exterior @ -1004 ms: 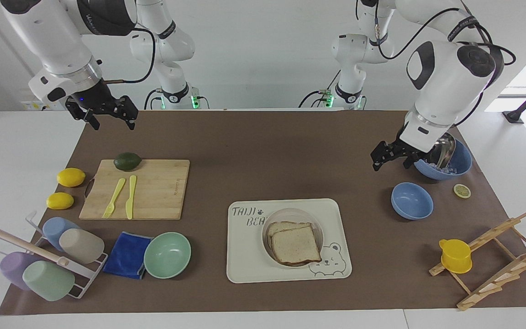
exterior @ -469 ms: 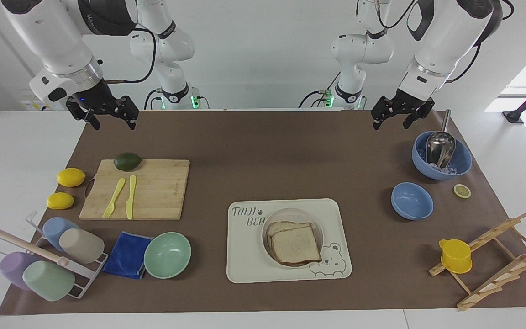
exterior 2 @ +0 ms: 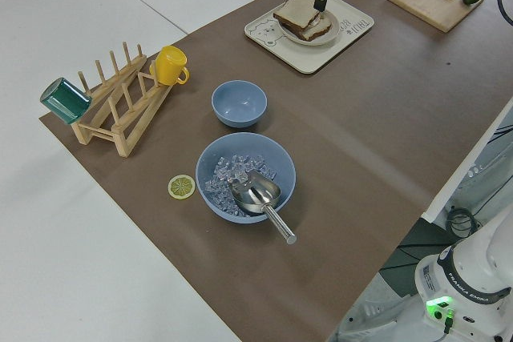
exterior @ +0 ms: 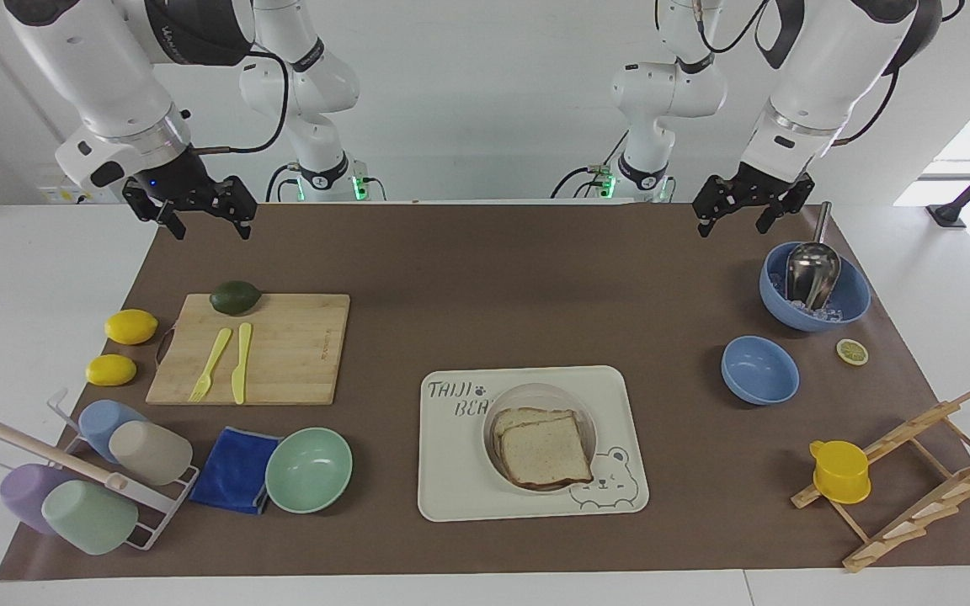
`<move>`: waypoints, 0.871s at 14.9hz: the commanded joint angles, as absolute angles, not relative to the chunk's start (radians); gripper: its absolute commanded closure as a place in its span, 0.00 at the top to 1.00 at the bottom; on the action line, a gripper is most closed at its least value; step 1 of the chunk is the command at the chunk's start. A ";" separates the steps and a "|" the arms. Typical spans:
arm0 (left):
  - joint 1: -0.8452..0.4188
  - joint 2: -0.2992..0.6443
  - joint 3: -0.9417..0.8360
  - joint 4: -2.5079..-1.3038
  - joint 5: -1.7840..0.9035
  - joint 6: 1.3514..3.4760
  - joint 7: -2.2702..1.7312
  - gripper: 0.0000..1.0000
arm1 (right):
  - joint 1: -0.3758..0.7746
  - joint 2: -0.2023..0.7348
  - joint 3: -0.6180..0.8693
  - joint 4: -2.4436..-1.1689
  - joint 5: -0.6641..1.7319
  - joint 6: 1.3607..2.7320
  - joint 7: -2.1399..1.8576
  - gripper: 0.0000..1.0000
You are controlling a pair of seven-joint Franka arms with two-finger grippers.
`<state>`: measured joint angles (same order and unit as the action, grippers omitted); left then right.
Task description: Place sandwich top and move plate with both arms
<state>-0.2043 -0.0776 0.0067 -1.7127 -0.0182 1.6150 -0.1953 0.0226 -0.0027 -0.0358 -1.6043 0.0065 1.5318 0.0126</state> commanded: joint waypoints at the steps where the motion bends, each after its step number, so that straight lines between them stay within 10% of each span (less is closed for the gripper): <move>1: -0.215 -0.055 0.015 -1.688 0.002 1.539 -0.186 1.00 | 0.015 0.002 -0.031 -1.595 -0.003 1.526 -0.015 1.00; 13: -0.204 -0.037 0.011 -1.629 -0.032 1.531 -0.196 1.00 | 0.015 0.002 -0.031 -1.595 -0.003 1.528 -0.015 1.00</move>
